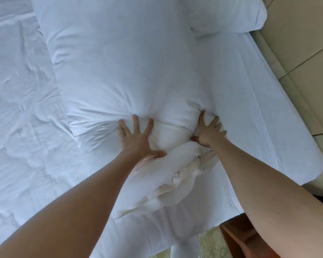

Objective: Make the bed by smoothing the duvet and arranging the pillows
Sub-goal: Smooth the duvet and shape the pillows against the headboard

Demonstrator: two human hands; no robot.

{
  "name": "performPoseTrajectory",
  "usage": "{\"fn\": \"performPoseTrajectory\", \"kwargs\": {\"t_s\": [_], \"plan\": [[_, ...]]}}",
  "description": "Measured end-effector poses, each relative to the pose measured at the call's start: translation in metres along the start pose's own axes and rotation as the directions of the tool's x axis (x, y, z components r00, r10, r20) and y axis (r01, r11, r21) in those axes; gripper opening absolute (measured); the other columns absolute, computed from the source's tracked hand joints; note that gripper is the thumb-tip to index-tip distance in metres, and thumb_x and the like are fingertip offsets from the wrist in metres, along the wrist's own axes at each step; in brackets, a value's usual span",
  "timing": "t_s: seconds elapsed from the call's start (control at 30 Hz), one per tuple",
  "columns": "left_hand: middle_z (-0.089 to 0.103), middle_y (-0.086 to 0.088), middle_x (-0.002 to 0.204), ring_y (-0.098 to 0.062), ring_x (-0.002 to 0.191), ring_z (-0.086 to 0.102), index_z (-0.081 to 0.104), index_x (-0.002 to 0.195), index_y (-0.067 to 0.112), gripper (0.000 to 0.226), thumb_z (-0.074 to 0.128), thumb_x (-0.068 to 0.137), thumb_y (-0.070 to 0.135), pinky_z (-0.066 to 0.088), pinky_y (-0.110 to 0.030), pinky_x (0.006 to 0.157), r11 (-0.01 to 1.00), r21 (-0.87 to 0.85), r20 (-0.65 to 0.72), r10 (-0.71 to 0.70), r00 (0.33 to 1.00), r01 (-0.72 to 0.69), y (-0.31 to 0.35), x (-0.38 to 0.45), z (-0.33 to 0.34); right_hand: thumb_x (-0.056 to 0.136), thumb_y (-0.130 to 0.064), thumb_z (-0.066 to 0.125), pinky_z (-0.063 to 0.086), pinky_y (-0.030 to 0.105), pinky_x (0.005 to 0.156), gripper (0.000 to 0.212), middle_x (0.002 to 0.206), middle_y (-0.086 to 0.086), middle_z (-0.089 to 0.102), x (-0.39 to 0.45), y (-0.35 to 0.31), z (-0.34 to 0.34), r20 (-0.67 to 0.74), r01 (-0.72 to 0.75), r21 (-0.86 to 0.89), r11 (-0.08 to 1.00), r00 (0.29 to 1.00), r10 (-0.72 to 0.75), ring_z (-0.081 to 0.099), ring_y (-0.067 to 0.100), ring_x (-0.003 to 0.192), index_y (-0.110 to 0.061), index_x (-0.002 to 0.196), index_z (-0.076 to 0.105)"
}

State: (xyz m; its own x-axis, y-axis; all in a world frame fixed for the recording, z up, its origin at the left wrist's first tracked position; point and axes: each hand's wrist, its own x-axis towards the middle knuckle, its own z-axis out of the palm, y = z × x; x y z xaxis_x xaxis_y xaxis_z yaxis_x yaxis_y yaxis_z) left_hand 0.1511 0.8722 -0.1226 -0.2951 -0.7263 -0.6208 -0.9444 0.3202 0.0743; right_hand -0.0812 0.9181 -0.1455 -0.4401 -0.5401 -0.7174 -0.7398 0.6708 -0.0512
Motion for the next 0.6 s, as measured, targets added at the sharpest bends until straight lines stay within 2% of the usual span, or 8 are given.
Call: {"fn": "performPoseTrajectory", "kwargs": {"t_s": [0.1, 0.17, 0.23, 0.3, 0.37, 0.4, 0.5, 0.6], "plan": [[-0.016, -0.002, 0.164, -0.047, 0.144, -0.022, -0.004, 0.153, 0.048, 0.119, 0.048, 0.057, 0.094, -0.011, -0.054, 0.119, 0.996, -0.088, -0.099, -0.026, 0.995, 0.017, -0.002, -0.008, 0.003, 0.079, -0.061, 0.072, 0.005, 0.067, 0.117, 0.128, 0.157, 0.028, -0.029, 0.006, 0.013, -0.012, 0.066, 0.084, 0.054, 0.995, 0.994, -0.087, -0.013, 0.043, 0.150, -0.043, 0.144, -0.036], [0.010, 0.005, 0.164, -0.039, 0.150, -0.007, 0.018, 0.151, 0.047, 0.104, 0.042, 0.061, 0.093, -0.004, -0.048, 0.122, 0.987, -0.158, -0.240, -0.042, 0.970, 0.004, -0.008, -0.016, 0.005, 0.069, -0.070, 0.074, 0.011, 0.065, 0.117, 0.135, 0.159, 0.024, -0.026, 0.007, 0.028, -0.019, 0.074, 0.166, 0.110, 0.980, 0.982, -0.174, -0.009, 0.042, 0.151, -0.047, 0.142, -0.037], [0.041, 0.004, 0.151, -0.029, 0.148, 0.019, 0.047, 0.140, 0.039, 0.089, 0.040, 0.066, 0.087, 0.013, -0.043, 0.120, 0.952, -0.306, -0.408, -0.141, 0.902, 0.010, -0.017, -0.023, 0.005, 0.062, -0.081, 0.070, 0.014, 0.061, 0.118, 0.135, 0.163, 0.015, -0.023, 0.008, 0.042, -0.024, 0.043, 0.240, 0.190, 0.952, 0.967, -0.252, -0.006, 0.037, 0.152, -0.051, 0.141, -0.035], [0.053, -0.002, 0.134, -0.023, 0.135, 0.039, 0.060, 0.126, 0.026, 0.081, 0.047, 0.067, 0.080, 0.026, -0.043, 0.112, 0.871, -0.486, -0.510, -0.345, 0.788, 0.067, -0.031, -0.025, 0.002, 0.068, -0.087, 0.055, 0.015, 0.059, 0.119, 0.116, 0.166, 0.006, -0.010, 0.010, 0.047, -0.030, -0.031, 0.314, 0.248, 0.917, 0.948, -0.317, 0.005, 0.032, 0.153, -0.050, 0.147, -0.021], [0.051, -0.009, 0.127, -0.025, 0.128, 0.042, 0.058, 0.118, 0.019, 0.074, 0.058, 0.067, 0.072, 0.030, -0.048, 0.105, 0.783, -0.597, -0.493, -0.528, 0.691, 0.173, -0.046, -0.024, -0.008, 0.075, -0.085, 0.037, 0.014, 0.059, 0.118, 0.087, 0.158, 0.001, 0.024, 0.011, 0.037, -0.044, -0.194, 0.399, 0.384, 0.832, 0.916, -0.350, 0.029, 0.029, 0.146, -0.037, 0.144, 0.015], [0.049, -0.010, 0.125, -0.027, 0.128, 0.041, 0.056, 0.114, 0.017, 0.068, 0.065, 0.069, 0.068, 0.030, -0.051, 0.103, 0.748, -0.621, -0.465, -0.591, 0.659, 0.233, -0.054, -0.021, -0.015, 0.075, -0.082, 0.031, 0.016, 0.059, 0.117, 0.075, 0.143, 0.000, 0.042, 0.010, 0.023, -0.055, -0.292, 0.439, 0.455, 0.775, 0.895, -0.336, 0.043, 0.029, 0.135, -0.031, 0.130, 0.029], [0.048, -0.012, 0.120, -0.030, 0.123, 0.042, 0.054, 0.104, 0.016, 0.055, 0.069, 0.074, 0.061, 0.031, -0.052, 0.102, 0.652, -0.698, -0.396, -0.697, 0.598, 0.297, -0.081, -0.009, -0.038, 0.075, -0.081, 0.028, 0.033, 0.056, 0.106, 0.058, 0.109, -0.004, 0.055, 0.009, -0.042, -0.096, -0.465, 0.495, 0.525, 0.693, 0.848, -0.254, 0.058, 0.031, 0.107, -0.031, 0.104, 0.028], [0.052, -0.006, 0.103, -0.030, 0.113, 0.048, 0.050, 0.099, 0.018, 0.060, 0.055, 0.075, 0.072, 0.039, -0.046, 0.100, 0.613, -0.775, -0.460, -0.713, 0.528, 0.152, -0.110, 0.000, -0.053, 0.066, -0.089, 0.042, 0.035, 0.055, 0.101, 0.073, 0.113, -0.001, 0.058, 0.019, -0.101, -0.123, -0.467, 0.450, 0.565, 0.692, 0.865, -0.181, 0.056, 0.030, 0.108, -0.031, 0.109, 0.030]]}}
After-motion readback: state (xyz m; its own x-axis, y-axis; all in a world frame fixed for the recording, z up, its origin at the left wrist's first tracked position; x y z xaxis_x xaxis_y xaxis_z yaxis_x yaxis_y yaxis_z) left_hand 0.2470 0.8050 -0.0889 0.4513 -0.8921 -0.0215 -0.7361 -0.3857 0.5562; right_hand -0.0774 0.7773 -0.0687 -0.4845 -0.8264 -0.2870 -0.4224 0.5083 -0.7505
